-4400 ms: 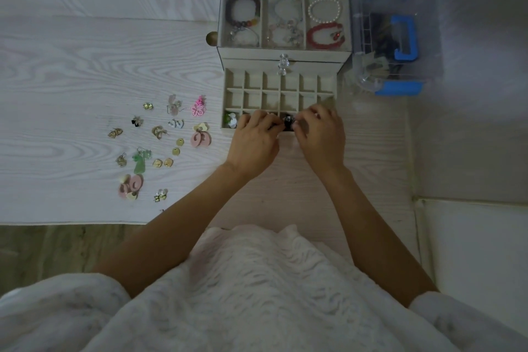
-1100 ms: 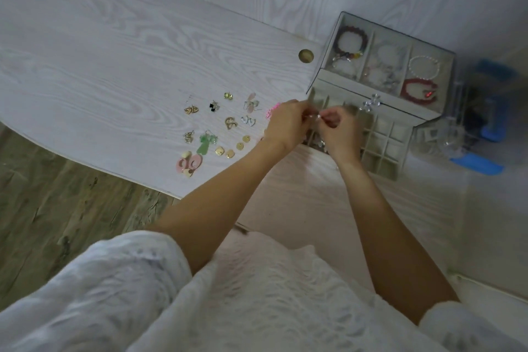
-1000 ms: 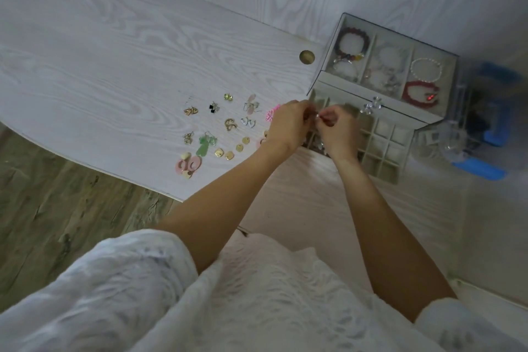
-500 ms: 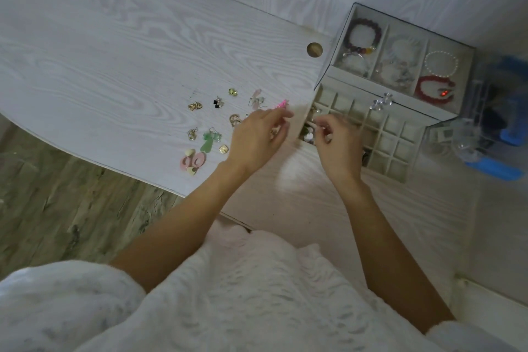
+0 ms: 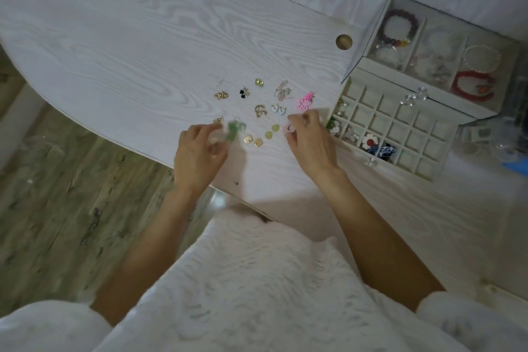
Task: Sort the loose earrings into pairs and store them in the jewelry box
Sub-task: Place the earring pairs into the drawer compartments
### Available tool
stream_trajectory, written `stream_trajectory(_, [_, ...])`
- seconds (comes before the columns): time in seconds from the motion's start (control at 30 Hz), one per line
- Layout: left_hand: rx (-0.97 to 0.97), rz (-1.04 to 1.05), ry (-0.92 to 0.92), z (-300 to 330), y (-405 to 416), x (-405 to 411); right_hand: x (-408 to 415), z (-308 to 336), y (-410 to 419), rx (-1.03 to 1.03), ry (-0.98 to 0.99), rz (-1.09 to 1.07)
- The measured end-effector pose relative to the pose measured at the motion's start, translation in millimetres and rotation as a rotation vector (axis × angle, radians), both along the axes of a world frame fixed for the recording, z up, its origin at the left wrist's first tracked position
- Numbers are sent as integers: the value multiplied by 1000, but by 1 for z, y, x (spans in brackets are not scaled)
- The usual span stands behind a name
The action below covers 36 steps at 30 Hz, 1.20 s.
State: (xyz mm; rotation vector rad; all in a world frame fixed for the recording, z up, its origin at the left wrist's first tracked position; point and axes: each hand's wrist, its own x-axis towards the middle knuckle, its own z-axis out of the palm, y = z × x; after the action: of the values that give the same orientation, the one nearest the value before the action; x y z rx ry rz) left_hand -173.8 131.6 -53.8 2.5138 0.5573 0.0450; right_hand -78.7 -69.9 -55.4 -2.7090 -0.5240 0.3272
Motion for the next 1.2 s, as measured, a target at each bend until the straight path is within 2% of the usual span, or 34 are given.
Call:
stream_trajectory(0.23, [-18, 65, 39, -17, 7, -8, -8, -1, -5, -9, 9, -7])
stream_trajectory(0.37, [47, 14, -8, -11, 1, -6, -15, -4, -6, 21, 33, -22])
stream_trajectory(0.47, [28, -117, -66, -1, -18, 5, -22, -7, -7, 46, 43, -33])
stream_trajectory(0.57, [33, -355, -88, 0, -44, 24, -27, -7, -8, 87, 46, -55])
stream_trajectory(0.7, [184, -530, -154, -10, -72, 51, -30, -3, -12, 129, 67, -101])
stream_trajectory(0.8, [282, -584, -108, -13, -77, 63, -34, -2, -17, 130, 71, -125])
stream_trajectory(0.97, [172, -629, -49, -12, -77, 70, -41, -3, -27, 138, 89, -164])
stream_trajectory(1.07, [100, -724, -26, -9, -80, 65, -45, -1, -39, 159, 98, -141])
stream_trajectory(1.13, [37, -787, 13, -6, -83, 58, -46, 6, -51, 241, 147, -186])
stream_trajectory(1.2, [-81, -764, 40, -1, -91, 53, -42, 17, -63, 353, 184, -273])
